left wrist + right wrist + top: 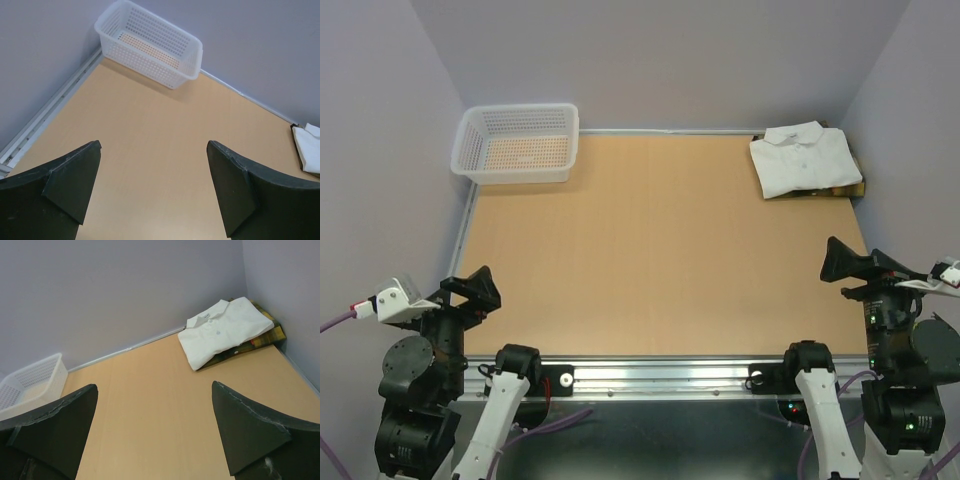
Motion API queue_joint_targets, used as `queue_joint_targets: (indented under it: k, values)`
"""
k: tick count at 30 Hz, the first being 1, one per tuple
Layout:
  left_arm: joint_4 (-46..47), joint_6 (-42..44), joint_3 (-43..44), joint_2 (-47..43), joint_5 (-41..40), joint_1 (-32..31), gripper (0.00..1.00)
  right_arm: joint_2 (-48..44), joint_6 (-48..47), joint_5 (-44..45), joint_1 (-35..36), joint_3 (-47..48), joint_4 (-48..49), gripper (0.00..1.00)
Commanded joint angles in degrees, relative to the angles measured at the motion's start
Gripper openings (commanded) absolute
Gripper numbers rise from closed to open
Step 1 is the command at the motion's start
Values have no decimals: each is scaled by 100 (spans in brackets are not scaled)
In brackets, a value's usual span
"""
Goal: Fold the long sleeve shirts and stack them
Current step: Neatly place the folded shirt to the corner
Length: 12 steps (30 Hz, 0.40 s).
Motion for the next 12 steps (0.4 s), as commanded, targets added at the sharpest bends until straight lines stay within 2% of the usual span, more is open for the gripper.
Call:
queue_joint_targets:
  k: [1, 12]
  values:
    - [47, 130, 171, 56, 53, -18, 99, 21, 77, -139, 60, 209, 57, 100]
    - [39, -45, 206, 47, 150, -18, 99, 4, 139, -209, 60, 201, 57, 100]
